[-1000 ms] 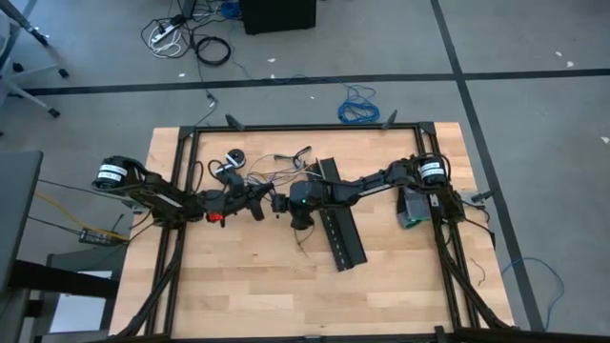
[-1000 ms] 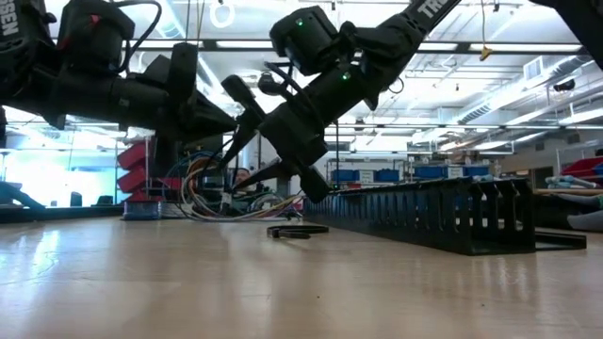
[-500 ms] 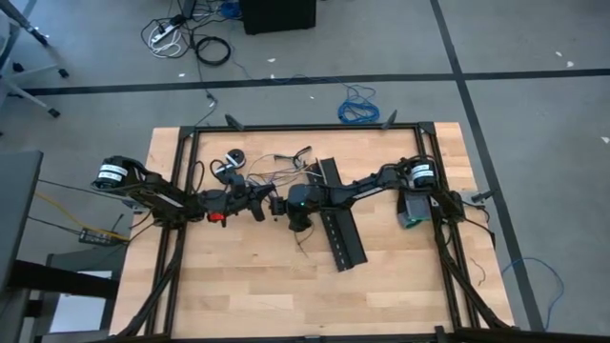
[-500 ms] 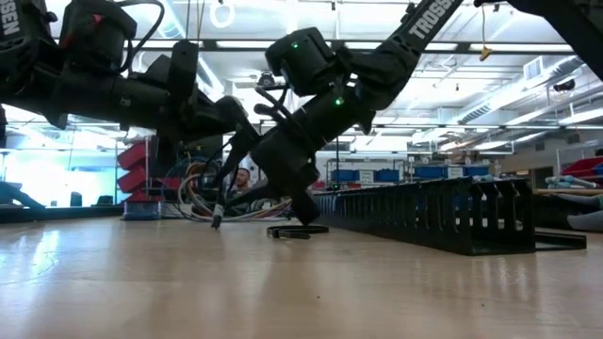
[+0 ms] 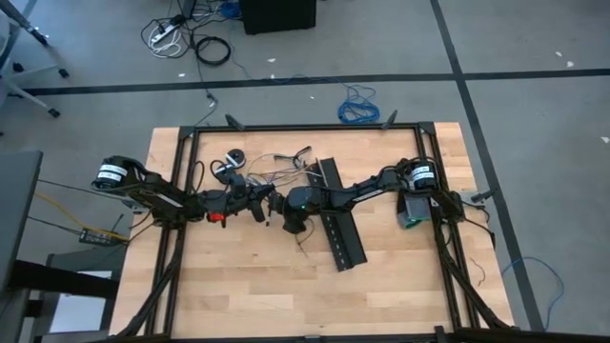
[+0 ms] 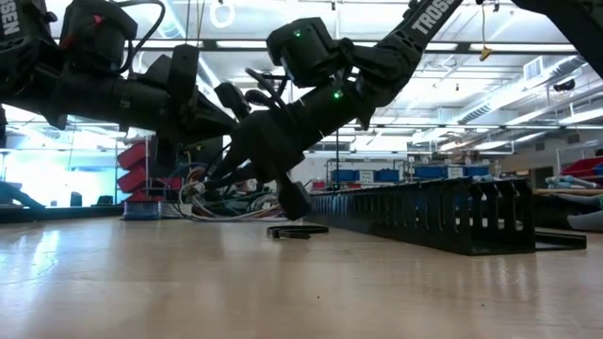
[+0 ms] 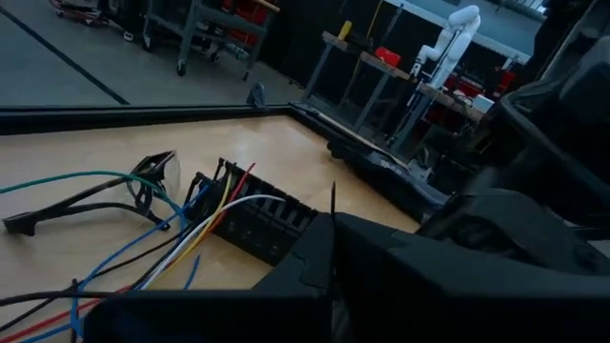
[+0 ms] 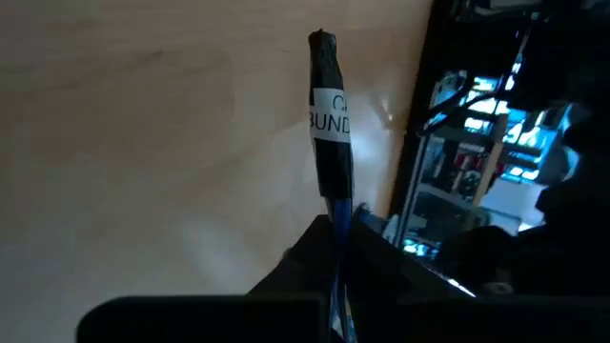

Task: Ziptie cables
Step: Wrap the black zip tie on the cable

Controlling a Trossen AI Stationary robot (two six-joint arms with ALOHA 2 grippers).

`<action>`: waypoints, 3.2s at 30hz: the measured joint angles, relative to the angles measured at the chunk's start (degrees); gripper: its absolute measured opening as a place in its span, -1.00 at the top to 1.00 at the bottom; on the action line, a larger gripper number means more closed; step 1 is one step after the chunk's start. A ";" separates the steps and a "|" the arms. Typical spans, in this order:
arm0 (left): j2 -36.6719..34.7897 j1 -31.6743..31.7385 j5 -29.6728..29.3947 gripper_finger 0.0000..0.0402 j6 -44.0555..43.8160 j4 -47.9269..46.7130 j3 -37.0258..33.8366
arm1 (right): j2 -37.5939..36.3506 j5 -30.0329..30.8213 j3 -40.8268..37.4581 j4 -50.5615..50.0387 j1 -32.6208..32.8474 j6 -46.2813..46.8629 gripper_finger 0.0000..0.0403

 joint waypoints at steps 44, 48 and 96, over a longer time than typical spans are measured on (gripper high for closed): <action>-3.01 0.68 1.28 1.00 14.01 9.06 -0.02 | -10.48 1.71 0.00 0.66 2.26 42.59 0.99; -7.28 3.04 2.31 1.00 18.24 8.38 0.07 | -16.75 -2.67 -0.08 -1.71 -0.42 50.90 1.00; -52.61 14.99 2.72 1.00 40.53 -65.38 22.77 | -1.76 -36.26 38.18 -9.21 -19.34 92.01 1.00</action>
